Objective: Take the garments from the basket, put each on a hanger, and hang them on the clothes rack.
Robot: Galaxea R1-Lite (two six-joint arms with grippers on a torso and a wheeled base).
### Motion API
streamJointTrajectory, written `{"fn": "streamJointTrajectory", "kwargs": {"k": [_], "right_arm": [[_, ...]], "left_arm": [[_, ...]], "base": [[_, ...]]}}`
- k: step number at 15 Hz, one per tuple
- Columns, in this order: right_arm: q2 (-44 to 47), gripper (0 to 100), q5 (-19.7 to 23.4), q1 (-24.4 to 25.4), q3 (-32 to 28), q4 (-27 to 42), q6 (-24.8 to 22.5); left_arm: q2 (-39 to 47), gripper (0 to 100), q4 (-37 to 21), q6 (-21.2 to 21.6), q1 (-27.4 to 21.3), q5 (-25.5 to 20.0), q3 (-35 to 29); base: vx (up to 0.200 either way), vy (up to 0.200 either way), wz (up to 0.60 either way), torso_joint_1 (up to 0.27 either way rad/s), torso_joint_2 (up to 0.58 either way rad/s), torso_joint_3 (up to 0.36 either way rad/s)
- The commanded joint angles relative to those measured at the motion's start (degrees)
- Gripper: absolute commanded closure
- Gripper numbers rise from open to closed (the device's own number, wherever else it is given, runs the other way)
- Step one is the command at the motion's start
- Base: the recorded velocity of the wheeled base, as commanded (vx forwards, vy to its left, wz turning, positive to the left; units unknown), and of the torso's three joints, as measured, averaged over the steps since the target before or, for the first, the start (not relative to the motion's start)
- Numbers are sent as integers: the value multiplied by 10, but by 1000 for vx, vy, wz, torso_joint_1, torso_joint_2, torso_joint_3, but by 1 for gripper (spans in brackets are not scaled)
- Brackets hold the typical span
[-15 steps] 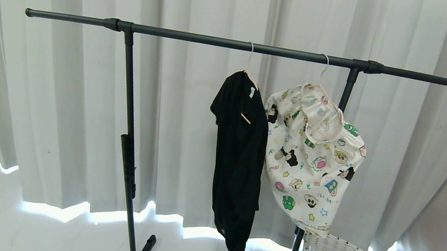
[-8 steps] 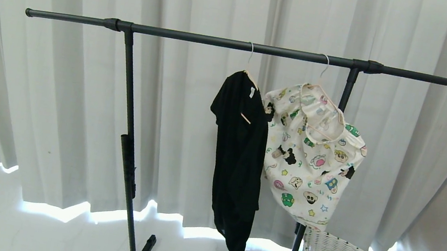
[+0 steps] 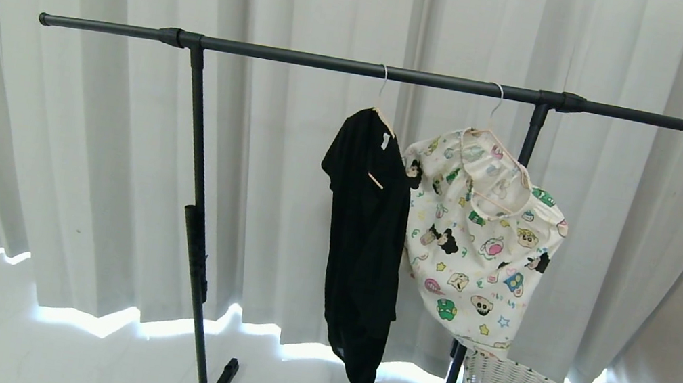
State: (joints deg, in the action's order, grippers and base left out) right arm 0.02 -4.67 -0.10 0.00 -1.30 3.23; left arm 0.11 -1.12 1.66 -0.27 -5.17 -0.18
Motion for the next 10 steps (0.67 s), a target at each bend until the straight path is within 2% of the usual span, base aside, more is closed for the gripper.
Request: {"fn": "streamJointTrajectory", "kwargs": {"k": [1,10], "right_arm": [[0,0,0,0,0,0,0],[0,0,0,0,0,0,0]], "left_arm": [[0,0,0,0,0,0,0],[0,0,0,0,0,0,0]], "base": [[0,0,0,0,0,0],[0,0,0,0,0,0]]}}
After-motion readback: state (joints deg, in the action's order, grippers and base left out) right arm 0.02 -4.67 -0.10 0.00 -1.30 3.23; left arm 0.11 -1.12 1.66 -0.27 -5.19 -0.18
